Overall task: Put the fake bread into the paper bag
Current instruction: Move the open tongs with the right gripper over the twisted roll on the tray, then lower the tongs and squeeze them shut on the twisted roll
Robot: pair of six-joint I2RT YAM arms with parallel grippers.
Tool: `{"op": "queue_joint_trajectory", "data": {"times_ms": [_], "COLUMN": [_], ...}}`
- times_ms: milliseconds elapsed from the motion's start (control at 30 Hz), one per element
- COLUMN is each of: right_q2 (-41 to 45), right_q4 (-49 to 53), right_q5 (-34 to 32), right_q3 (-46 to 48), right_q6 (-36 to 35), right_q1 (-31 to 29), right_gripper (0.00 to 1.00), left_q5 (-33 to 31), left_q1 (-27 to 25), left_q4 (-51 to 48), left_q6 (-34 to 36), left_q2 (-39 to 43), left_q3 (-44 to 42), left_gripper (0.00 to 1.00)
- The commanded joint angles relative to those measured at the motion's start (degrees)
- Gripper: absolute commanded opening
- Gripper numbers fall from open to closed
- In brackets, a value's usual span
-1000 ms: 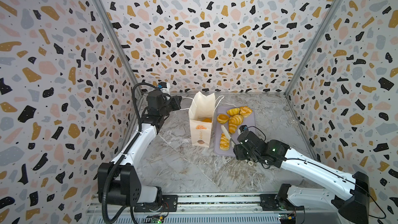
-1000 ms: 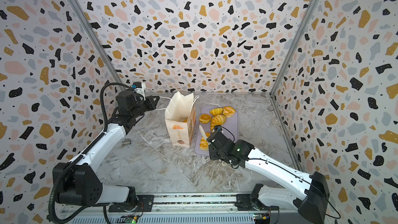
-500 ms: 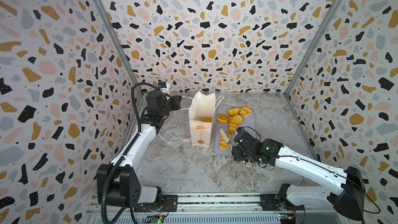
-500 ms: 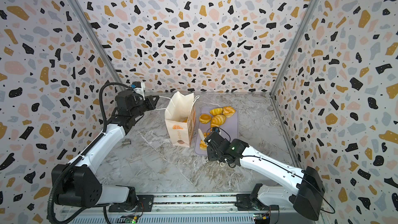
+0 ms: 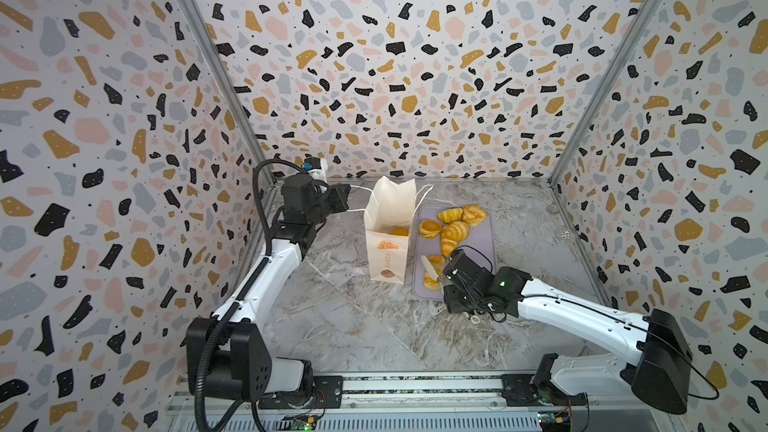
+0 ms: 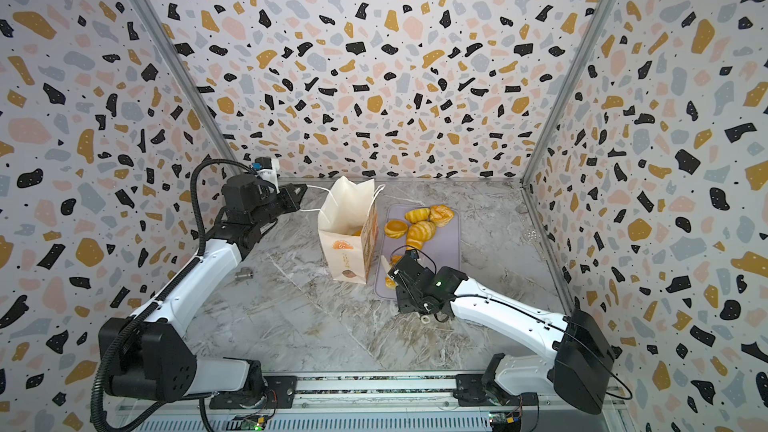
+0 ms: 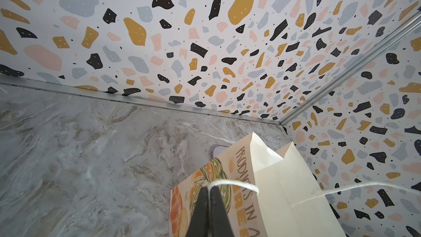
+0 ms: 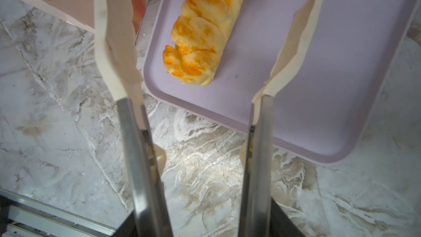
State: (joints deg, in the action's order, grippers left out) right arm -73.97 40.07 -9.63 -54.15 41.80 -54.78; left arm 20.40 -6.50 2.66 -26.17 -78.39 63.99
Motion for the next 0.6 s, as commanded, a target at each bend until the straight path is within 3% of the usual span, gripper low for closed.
{"op": "queue_joint_trajectory", "data": {"times_ms": [0,567], "right_q2": [-0.5,-6.9], "right_q4": [-0.7,-3.3], "right_q5": [0.0,2.1], "right_q3": [-0.3,-1.0], "right_q6": [0.5,-0.7], "right_q1": [-0.4,-0.7], "right_gripper": [0.61,0.62], "left_q5": [-0.2,-0.4], "left_q1": [-0.2,-0.2], "left_q4": [1.5,1.3], "left_q6": [0.4,0.4], "left_q2": [1.3,1.4], "left_q3": [-0.7,-0.6], "left_gripper": [0.0,0.0]}}
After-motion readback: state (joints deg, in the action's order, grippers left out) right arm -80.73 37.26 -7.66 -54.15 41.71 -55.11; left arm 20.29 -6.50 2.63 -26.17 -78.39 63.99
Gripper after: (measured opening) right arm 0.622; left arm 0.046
